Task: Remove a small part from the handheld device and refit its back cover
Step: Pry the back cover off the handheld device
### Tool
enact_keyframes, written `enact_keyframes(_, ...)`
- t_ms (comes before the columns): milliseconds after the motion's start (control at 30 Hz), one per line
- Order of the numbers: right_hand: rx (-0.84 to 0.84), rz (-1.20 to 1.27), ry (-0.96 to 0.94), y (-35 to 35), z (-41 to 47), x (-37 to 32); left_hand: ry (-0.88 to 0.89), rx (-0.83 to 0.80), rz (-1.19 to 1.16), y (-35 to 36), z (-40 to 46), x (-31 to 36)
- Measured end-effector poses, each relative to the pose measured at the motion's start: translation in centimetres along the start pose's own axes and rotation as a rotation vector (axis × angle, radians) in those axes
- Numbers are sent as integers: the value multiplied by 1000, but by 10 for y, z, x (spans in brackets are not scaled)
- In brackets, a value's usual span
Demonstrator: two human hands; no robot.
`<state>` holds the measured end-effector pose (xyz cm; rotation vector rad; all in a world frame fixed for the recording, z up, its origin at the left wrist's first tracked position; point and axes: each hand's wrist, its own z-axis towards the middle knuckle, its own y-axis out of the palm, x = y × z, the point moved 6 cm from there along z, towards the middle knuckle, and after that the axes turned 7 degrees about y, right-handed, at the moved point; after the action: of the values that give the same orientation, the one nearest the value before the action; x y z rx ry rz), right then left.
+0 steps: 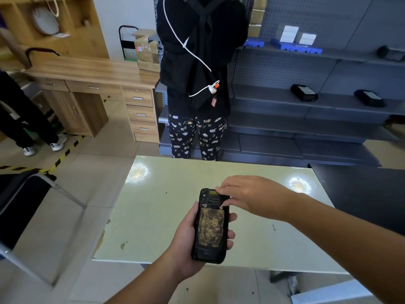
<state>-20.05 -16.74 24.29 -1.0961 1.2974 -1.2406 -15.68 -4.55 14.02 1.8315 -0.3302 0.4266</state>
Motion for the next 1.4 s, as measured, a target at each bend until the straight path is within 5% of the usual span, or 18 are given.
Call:
enact_keyframes(100,-58,-13,-33,3,6,-3,-21,-16,23,-3,-4,-1)
enact_keyframes(233,-106,225,146,2,15,1,4,0,16,-8,-7,-2)
enact_keyframes(333,-44,400,266,6,24,-15,55,43,-11,-10,-6,-1)
enact_keyframes(833,240,427,449,20,42,-49,162,174,-27,-21,-10,10)
enact_keyframes(1100,-146,607,242,11,33,-18,104,79,-73,-17,-17,15)
enact_keyframes(1400,-146,491,185,11,28,-15,40,6,-52,-17,-21,10)
